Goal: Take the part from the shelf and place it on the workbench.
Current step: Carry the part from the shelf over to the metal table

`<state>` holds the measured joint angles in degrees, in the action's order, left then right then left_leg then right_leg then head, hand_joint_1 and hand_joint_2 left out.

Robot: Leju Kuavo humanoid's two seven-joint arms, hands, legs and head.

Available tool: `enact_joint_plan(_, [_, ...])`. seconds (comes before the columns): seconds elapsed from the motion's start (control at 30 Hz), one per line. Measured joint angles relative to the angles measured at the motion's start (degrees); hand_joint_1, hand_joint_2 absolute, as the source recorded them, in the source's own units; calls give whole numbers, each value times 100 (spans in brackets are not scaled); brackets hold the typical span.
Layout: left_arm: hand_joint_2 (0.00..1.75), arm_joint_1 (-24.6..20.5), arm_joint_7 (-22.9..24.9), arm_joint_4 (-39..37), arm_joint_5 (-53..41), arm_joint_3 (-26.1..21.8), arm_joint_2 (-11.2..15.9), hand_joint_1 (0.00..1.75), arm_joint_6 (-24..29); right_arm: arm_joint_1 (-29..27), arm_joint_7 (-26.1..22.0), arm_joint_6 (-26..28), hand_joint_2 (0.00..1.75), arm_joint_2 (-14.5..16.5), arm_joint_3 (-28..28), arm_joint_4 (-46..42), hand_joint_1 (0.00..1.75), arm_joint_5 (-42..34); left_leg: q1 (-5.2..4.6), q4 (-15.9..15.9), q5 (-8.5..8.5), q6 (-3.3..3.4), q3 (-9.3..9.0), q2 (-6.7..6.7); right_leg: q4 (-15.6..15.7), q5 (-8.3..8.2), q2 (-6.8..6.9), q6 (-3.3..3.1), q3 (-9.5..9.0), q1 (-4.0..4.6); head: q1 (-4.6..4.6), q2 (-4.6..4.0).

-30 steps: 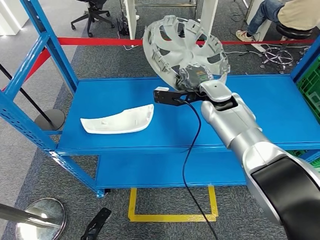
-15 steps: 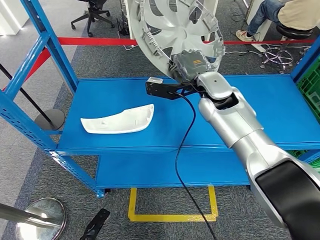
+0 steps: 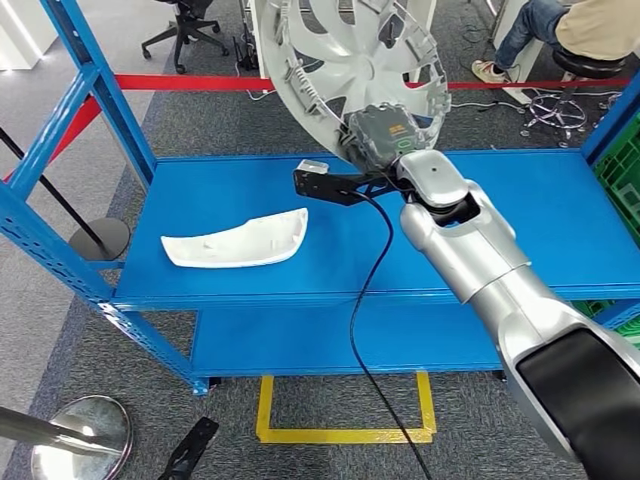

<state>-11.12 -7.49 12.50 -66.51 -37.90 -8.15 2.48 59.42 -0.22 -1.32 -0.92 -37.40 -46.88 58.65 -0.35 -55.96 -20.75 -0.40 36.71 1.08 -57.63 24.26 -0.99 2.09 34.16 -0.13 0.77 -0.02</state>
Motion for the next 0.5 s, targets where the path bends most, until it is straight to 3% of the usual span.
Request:
enact_joint_plan(0.07, [175, 0, 67, 0, 5, -4, 2, 0, 22, -11, -2, 16, 175, -4, -1, 0, 175, -19, -7, -11, -1, 7, 3, 0, 11, -11, -1, 11, -4, -9, 1, 0])
enact_joint_plan(0.17, [175, -2, 157, 0, 48, -28, 4, 0, 46, -27, -5, 46, 175, -8, -3, -20, 175, -47, -1, 79, 66, 91, -36, -12, 54, -31, -4, 72, 0, -22, -1, 0])
enact_joint_plan(0.2, [175, -6, 171, 0, 63, -40, 3, 0, 50, -28, -9, 55, 175, -10, -3, -29, 175, -57, 19, 146, 105, 118, -60, -24, -26, 46, 2, 87, 44, -15, 2, 0])
enact_joint_plan(0.23, [175, -12, 180, 0, 74, -55, 1, 0, 54, -30, -13, 64, 175, -13, -3, -38, 175, -65, 40, 202, 136, 128, -79, -38, -226, 185, 12, 105, 138, -13, 6, 0])
enact_joint_plan(0.3, [175, -17, 186, 0, 90, -93, -1, 0, 60, -54, -26, 77, 175, -20, -11, -39, 175, -75, 65, 223, 158, 125, -77, -56, -977, 577, 29, 151, 456, -37, 9, 0])
enact_joint_plan(0.37, [175, -13, 190, 0, 93, -121, -3, 0, 62, -104, -36, 80, 175, -29, -28, -38, 175, -82, 100, 218, 174, 94, -64, -63, -1552, 757, 38, 211, 694, -74, 7, 0])
enact_joint_plan(0.4, [175, -12, 191, 0, 93, -127, -3, 0, 63, -122, -39, 80, 175, -33, -36, -38, 175, -86, 128, 209, 183, 65, -54, -62, -1528, 686, 43, 247, 673, -98, 8, 0])
enact_joint_plan(0.5, [175, -19, 191, 2, 94, -133, 4, 0, 66, -130, -40, 81, 175, -39, -42, -45, 175, -91, 227, 65, 167, -96, 40, -53, -501, 203, 27, 388, 148, -194, 16, 0])
